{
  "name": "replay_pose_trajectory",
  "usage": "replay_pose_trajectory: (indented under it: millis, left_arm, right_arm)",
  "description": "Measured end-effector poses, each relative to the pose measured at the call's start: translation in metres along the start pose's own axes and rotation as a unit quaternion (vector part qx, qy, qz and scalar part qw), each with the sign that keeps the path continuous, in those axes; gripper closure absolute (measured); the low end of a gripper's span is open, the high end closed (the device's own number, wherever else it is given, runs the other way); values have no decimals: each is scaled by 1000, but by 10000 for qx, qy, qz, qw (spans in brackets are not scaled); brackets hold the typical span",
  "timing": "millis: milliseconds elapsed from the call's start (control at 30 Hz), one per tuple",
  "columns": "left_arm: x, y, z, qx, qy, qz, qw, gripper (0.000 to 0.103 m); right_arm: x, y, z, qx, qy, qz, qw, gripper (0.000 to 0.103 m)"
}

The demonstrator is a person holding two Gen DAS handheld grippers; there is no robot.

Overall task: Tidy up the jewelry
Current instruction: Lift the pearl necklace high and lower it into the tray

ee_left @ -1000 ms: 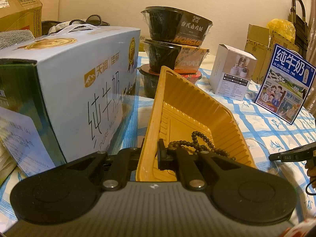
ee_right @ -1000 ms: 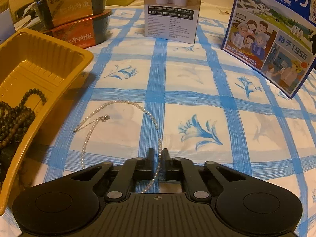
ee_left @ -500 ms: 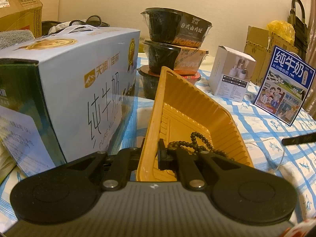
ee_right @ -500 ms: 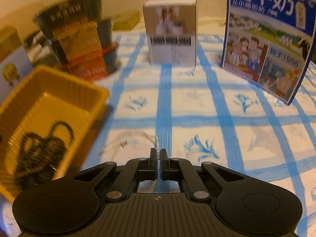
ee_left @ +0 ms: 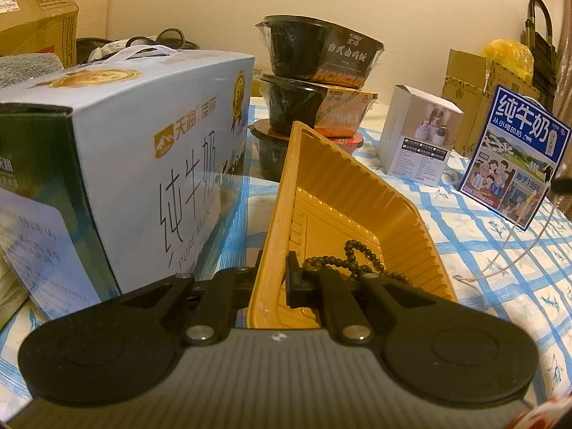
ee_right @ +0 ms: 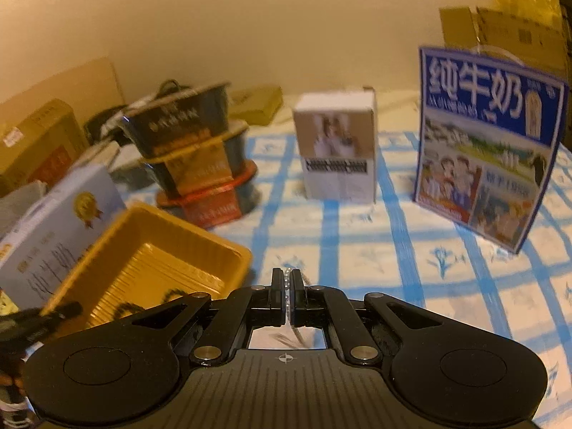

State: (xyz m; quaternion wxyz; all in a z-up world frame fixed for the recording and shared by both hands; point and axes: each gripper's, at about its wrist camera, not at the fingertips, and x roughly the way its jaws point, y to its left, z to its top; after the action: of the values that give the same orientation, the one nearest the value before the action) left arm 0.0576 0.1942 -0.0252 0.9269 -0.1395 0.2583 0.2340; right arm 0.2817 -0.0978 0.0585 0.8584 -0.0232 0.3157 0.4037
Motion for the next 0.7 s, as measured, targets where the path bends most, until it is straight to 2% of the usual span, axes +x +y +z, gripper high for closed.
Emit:
replay_pose_trajectory:
  millis: [300,533,700]
  left_arm:
    - [0,0,0,-14,0,2,10000,96]
    - [3,1,1,-24,12,-3,10000,96]
    - [4,3,-1,-51,30,-10,10000,96]
  right_arm:
    - [-23,43,31,-233,-369,549,9975,101]
    - [-15,81,46,-287,-494,1117,9921,101]
    - [-7,106,61,-354,-687,1370,9876,101]
